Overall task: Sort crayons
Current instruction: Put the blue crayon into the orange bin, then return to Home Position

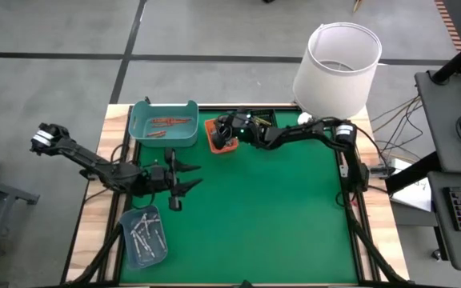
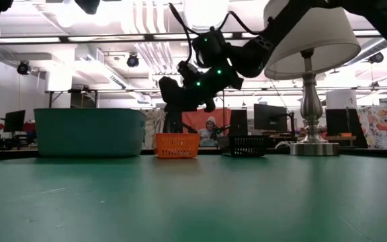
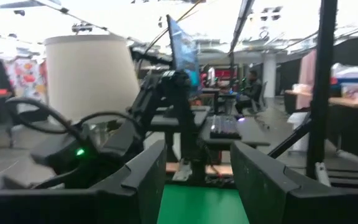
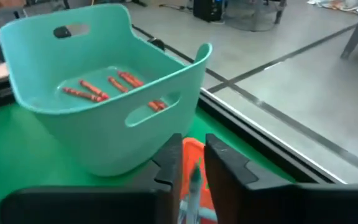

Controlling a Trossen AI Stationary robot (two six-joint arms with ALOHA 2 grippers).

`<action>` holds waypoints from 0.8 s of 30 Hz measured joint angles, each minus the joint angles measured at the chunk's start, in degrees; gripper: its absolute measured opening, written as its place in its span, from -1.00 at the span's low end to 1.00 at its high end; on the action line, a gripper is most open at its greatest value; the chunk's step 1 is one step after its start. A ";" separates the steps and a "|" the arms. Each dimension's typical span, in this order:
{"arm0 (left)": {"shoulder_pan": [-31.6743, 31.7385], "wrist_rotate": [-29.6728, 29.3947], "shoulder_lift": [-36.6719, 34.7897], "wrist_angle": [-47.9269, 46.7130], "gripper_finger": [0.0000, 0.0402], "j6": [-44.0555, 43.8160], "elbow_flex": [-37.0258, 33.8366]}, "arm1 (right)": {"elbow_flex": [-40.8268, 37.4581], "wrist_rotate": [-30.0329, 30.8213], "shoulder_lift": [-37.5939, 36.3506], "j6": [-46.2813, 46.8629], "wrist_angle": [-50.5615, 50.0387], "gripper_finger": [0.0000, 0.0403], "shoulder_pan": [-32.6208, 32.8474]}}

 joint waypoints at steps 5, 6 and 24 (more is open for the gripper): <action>-0.08 -1.48 -0.73 -4.28 -0.19 -0.55 -0.01 | 0.00 -0.19 -1.83 -2.15 -1.85 -0.50 0.69; -0.20 -2.21 -1.39 -5.77 -0.19 -0.60 -0.01 | 0.00 -0.82 -2.81 -2.32 -2.69 -0.46 0.85; -2.84 4.11 -32.63 -37.98 -0.19 -7.38 -13.20 | -33.06 -21.61 -23.13 -18.65 21.50 -0.38 3.65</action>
